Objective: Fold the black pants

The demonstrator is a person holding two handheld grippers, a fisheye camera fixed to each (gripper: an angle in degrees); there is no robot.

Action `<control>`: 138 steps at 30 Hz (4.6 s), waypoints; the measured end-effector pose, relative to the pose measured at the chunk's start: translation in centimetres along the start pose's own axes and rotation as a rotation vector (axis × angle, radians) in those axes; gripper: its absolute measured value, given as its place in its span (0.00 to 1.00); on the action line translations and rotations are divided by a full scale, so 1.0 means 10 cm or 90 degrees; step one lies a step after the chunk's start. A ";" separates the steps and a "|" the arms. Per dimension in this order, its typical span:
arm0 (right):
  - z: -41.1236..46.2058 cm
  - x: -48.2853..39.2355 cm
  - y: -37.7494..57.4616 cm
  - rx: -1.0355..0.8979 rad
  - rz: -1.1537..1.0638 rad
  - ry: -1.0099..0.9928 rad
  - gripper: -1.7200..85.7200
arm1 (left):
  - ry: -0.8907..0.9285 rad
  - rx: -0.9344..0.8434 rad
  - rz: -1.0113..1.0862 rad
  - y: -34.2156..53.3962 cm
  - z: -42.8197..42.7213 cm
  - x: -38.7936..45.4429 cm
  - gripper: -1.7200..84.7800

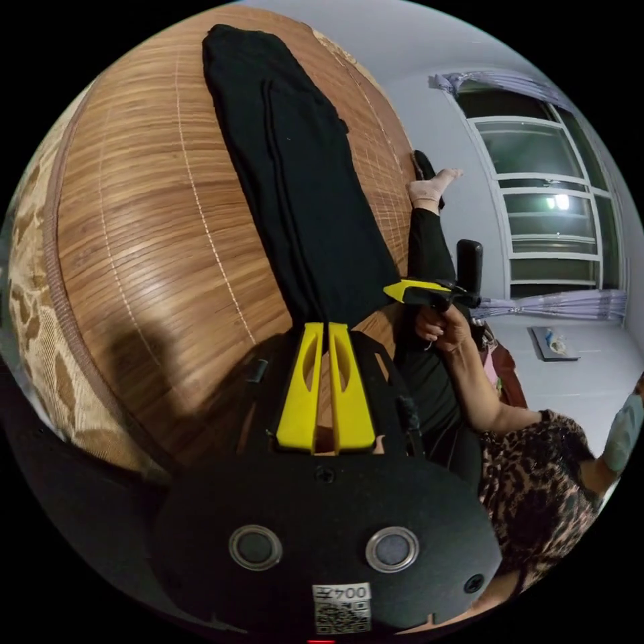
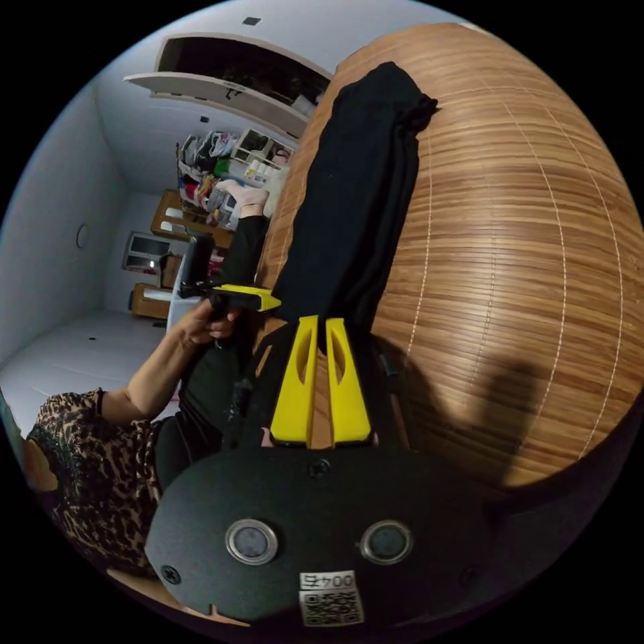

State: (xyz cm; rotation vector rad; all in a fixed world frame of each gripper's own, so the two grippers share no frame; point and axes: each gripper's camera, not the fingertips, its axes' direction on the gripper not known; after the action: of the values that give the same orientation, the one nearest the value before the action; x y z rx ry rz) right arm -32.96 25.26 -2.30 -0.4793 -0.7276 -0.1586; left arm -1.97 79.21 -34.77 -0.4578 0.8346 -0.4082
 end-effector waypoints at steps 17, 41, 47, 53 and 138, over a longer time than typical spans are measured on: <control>0.19 -0.46 -0.26 -0.266 0.019 0.168 0.11 | -0.084 -0.146 0.030 0.14 0.12 0.38 0.09; -1.02 0.49 -2.27 0.111 -0.052 0.114 0.13 | -0.092 0.200 0.122 -1.16 -1.11 -0.09 0.09; -0.95 0.90 -2.41 0.130 -0.013 0.059 0.13 | -0.079 0.216 0.117 -1.29 -1.13 -0.18 0.11; -0.94 0.99 -2.67 0.099 -0.040 0.060 0.12 | -0.066 0.225 0.118 -1.47 -1.24 -0.21 0.11; -1.07 1.32 -3.50 0.046 -0.305 -0.064 0.21 | 0.046 0.210 0.550 -1.36 -1.77 1.79 0.05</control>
State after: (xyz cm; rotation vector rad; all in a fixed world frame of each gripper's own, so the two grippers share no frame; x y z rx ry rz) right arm -27.34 -10.32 12.43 -0.2376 -0.9359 -0.5580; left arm -7.21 54.76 -48.74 0.2418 0.9322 0.2429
